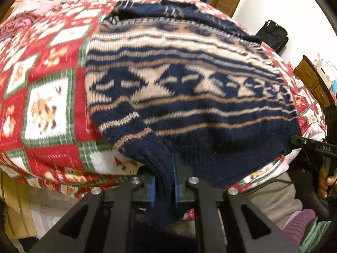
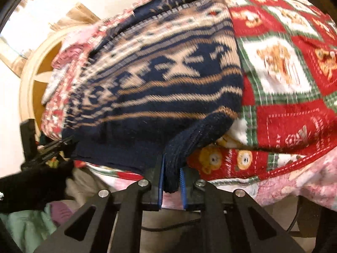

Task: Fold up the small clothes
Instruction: 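Lift the hem with both tools and fold it up toward the collar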

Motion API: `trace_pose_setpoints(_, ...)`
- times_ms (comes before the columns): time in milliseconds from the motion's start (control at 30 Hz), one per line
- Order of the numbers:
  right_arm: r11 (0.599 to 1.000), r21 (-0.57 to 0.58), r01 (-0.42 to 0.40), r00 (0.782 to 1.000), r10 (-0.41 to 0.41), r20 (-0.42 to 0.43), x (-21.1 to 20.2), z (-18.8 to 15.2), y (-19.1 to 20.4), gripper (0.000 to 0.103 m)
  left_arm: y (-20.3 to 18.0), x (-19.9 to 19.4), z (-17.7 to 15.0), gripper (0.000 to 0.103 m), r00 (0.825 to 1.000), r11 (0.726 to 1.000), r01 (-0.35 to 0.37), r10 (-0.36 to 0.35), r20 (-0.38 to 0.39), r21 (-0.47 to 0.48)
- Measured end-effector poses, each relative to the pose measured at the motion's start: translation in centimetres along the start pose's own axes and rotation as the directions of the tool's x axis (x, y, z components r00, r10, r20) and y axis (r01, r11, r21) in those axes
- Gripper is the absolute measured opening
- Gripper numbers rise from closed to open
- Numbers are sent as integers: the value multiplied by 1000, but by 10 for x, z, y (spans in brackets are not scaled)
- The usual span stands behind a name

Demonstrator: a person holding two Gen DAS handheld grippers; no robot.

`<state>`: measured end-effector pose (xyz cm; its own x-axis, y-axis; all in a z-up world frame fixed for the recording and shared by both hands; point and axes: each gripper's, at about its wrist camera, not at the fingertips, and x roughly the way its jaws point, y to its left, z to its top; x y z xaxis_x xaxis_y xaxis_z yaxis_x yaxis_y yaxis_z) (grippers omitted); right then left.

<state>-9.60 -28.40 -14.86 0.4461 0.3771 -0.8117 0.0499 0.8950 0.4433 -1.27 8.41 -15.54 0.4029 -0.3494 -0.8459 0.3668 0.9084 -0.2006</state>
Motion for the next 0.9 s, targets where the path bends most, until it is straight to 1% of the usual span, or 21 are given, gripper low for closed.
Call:
trace_pose_setpoints(100, 997, 36, -66, 997, 64, 51, -19, 5, -1, 12, 1, -19, 10, 13, 998, 999, 32, -32, 49, -9)
trace_pose_setpoints(133, 994, 47, -97, 993, 94, 72, -27, 6, -2, 12, 2, -26, 13, 13, 997, 999, 45, -44, 64, -17)
trace_pose_setpoints(200, 989, 61, -135, 986, 128, 105, -40, 10, -2, 12, 3, -39, 21, 13, 994, 998, 51, -49, 94, -24)
trace_pose_setpoints(267, 981, 73, -182, 975, 171, 139, -53, 17, 0, 12, 6, -53, 29, 13, 991, 998, 63, -59, 124, -27)
trace_pose_setpoints(333, 977, 61, -203, 967, 190, 167, -66, 26, 3, 12, 8, -61, 43, 13, 987, 997, 76, -70, 148, -32)
trace_pose_setpoints(433, 973, 47, -227, 953, 211, 219, -84, 50, 7, 12, 11, -66, 68, 13, 981, 995, 92, -83, 175, -44)
trace_pose_setpoints(467, 971, 51, -235, 945, 216, 247, -89, 64, 7, 12, 13, -66, 83, 13, 979, 994, 91, -80, 190, -52)
trace_pose_setpoints(533, 970, 65, -233, 935, 205, 290, -93, 89, 5, 12, 15, -61, 106, 14, 976, 996, 74, -62, 208, -50)
trace_pose_setpoints(600, 960, 97, -262, 921, 219, 322, -92, 115, -3, 12, 16, -55, 124, 14, 977, 998, 44, -32, 211, -52)
trace_pose_setpoints(633, 958, 106, -266, 918, 218, 330, -89, 126, -5, 12, 19, -45, 142, 14, 979, 997, 36, -22, 203, -69)
trace_pose_setpoints(700, 971, 118, -207, 924, 155, 350, -79, 151, -8, 12, 27, -27, 165, 17, 986, 994, 32, -13, 169, -106)
trace_pose_setpoints(733, 973, 127, -192, 926, 137, 352, -73, 160, -9, 12, 30, -16, 175, 17, 989, 992, 21, -2, 151, -122)
trace_pose_setpoints(800, 969, 171, -176, 932, 108, 346, -50, 179, -19, 12, 33, 3, 189, 20, 992, 992, -13, 28, 120, -124)
trace_pose_setpoints(833, 972, 179, -153, 937, 85, 338, -41, 185, -22, 12, 34, 13, 194, 22, 993, 993, -38, 50, 105, -114)
trace_pose_setpoints(867, 975, 189, -114, 942, 45, 333, -29, 191, -27, 12, 35, 23, 198, 24, 994, 993, -66, 75, 80, -102)
trace_pose_setpoints(900, 978, 193, -83, 945, 16, 328, -19, 196, -32, 12, 40, 36, 202, 26, 995, 991, -85, 90, 39, -101)
